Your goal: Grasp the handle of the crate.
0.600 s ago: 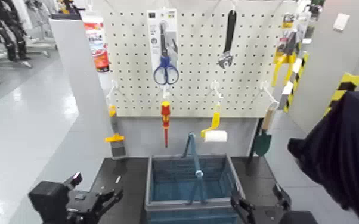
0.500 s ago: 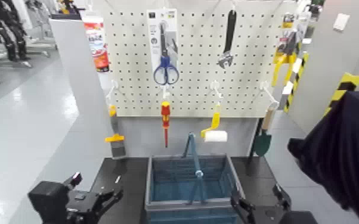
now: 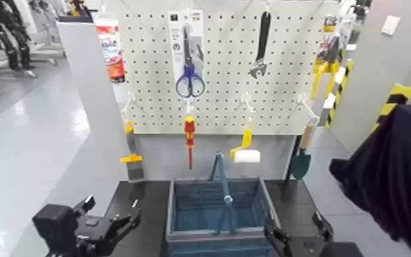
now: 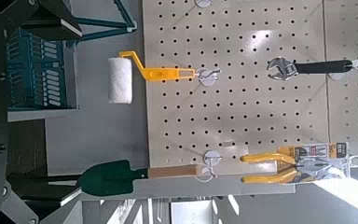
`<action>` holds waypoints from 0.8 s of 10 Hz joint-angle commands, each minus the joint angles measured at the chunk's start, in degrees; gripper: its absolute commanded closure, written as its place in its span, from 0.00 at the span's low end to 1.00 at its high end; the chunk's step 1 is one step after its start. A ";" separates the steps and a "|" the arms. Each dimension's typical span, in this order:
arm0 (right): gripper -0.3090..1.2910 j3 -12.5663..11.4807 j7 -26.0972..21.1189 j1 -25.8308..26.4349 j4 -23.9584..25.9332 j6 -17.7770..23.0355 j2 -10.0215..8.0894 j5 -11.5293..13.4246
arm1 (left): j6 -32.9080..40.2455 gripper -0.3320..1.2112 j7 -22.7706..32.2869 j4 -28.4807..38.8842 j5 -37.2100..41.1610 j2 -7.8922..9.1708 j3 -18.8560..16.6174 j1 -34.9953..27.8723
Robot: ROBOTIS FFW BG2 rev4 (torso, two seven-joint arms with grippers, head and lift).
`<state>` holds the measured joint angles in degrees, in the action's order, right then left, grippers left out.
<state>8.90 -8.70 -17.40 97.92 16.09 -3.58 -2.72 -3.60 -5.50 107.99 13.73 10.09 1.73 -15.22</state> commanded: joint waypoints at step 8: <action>0.28 0.06 0.00 -0.09 -0.53 0.43 0.50 -0.35 | -22.50 0.25 -6.98 -14.91 40.76 7.75 7.76 20.32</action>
<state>8.98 -8.72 -17.50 97.40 16.44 -3.13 -3.00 -24.93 -12.47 94.33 52.08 17.33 8.44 3.59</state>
